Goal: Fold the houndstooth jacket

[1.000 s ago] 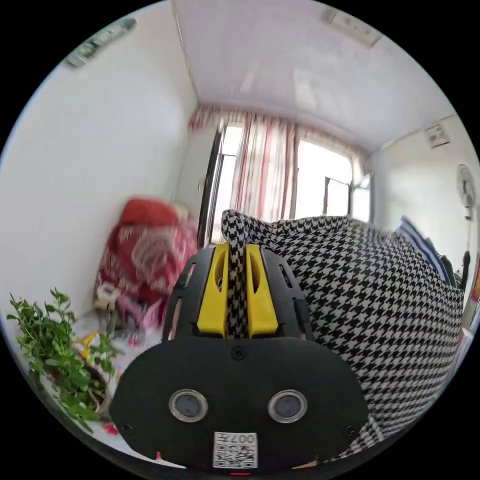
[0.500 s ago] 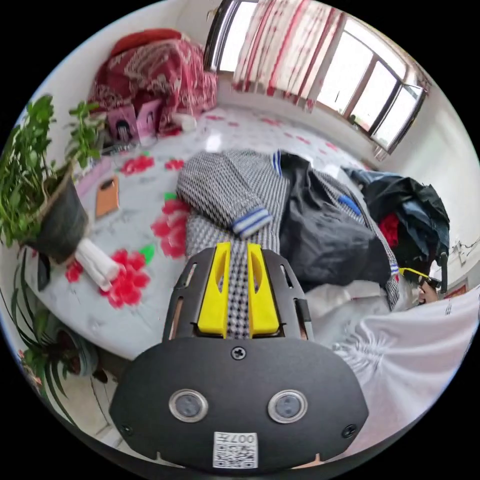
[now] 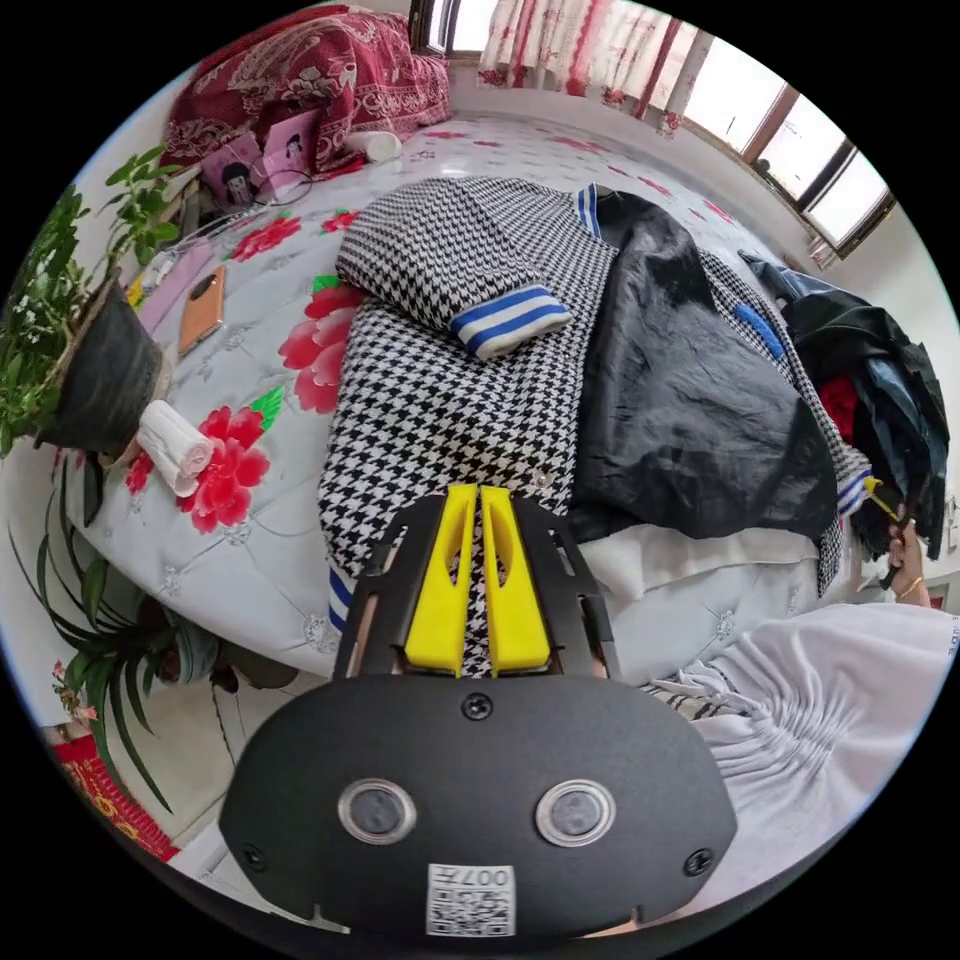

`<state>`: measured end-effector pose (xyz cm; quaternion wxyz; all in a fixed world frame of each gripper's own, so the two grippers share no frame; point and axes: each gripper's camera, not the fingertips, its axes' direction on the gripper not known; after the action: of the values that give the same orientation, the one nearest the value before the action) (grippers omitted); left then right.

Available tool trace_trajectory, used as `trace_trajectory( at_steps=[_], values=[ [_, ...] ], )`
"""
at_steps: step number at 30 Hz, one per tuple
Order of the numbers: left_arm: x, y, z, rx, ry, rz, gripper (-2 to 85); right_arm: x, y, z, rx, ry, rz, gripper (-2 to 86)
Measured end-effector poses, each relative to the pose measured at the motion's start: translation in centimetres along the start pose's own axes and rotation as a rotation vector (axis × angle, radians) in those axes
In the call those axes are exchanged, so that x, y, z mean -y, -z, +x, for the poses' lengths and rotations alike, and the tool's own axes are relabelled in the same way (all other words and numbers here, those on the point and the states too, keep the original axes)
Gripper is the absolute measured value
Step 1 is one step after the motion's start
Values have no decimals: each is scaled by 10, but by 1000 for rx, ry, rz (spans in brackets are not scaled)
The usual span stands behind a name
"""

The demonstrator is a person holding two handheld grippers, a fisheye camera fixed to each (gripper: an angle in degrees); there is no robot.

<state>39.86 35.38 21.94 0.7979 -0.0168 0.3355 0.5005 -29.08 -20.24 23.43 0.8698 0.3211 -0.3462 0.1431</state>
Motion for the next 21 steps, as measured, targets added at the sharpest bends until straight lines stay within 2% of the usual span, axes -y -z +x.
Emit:
trace_trajectory(
  at_steps=[1,3,5,7,10,15,18,21],
  values=[
    [-3,7,5,9,2,21,-5,2,19,15,-7,-45,62,22],
    [-8,16,13,-30,0,54,-7,-5,89,79,-90,-308,314,16],
    [-14,23,22,-64,5,87,-7,-20,123,109,-221,-438,437,22],
    [-17,25,41,-99,-21,92,-4,-25,135,118,-269,-422,458,35],
    [-13,20,73,-130,-103,87,6,-8,102,92,-153,-221,337,65],
    [1,-2,119,-137,-213,-18,6,49,-23,-32,-7,288,35,87],
    [4,-7,140,-102,-277,-32,1,82,-79,-100,23,514,-40,87],
    [5,-17,147,-81,-271,-68,-1,117,-129,-144,50,630,-106,81]
  ],
)
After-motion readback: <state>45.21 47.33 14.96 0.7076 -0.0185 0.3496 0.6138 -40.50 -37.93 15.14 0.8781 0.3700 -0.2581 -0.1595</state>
